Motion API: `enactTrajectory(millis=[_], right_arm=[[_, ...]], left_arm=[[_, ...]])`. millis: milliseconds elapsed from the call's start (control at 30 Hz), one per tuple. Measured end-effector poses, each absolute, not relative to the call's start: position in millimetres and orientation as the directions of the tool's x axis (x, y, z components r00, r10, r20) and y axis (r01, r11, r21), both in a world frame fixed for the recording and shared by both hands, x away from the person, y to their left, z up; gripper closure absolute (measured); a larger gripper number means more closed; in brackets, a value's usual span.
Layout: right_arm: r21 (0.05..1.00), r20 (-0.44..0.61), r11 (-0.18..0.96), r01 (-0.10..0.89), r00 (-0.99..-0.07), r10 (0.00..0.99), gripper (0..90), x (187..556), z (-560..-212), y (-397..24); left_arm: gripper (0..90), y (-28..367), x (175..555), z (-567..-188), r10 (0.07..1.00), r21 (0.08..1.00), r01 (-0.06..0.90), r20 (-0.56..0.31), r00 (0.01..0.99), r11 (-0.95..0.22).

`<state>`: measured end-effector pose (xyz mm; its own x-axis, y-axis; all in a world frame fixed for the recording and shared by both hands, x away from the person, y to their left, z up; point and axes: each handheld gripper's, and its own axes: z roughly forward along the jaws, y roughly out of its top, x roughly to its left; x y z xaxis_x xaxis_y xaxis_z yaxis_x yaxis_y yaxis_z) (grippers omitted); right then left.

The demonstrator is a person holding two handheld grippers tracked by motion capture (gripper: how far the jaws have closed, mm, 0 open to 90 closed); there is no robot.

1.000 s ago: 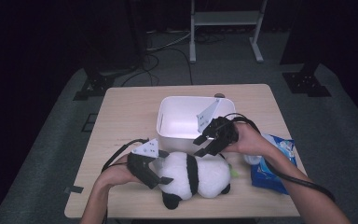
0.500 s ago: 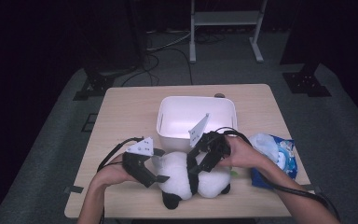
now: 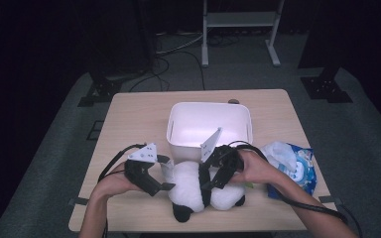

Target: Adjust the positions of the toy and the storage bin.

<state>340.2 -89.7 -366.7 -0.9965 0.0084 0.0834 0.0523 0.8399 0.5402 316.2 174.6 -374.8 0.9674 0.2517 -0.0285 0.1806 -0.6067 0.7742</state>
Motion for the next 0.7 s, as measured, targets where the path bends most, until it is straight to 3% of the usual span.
enactTrajectory(millis=[133,700], right_arm=[[0.516,0.071,0.855,0.051,-0.997,0.016,20.5,338.5,-370.8,-88.0],[0.52,0.045,0.852,0.056,-0.998,0.038,9.9,333.6,-383.4,-84.2]], left_arm=[[9.5,178.0,317.5,-375.9,0.262,0.773,0.19,-0.032,0.964,-0.606],[9.5,186.3,321.2,-379.3,0.294,0.764,0.218,-0.038,0.955,-0.608]])
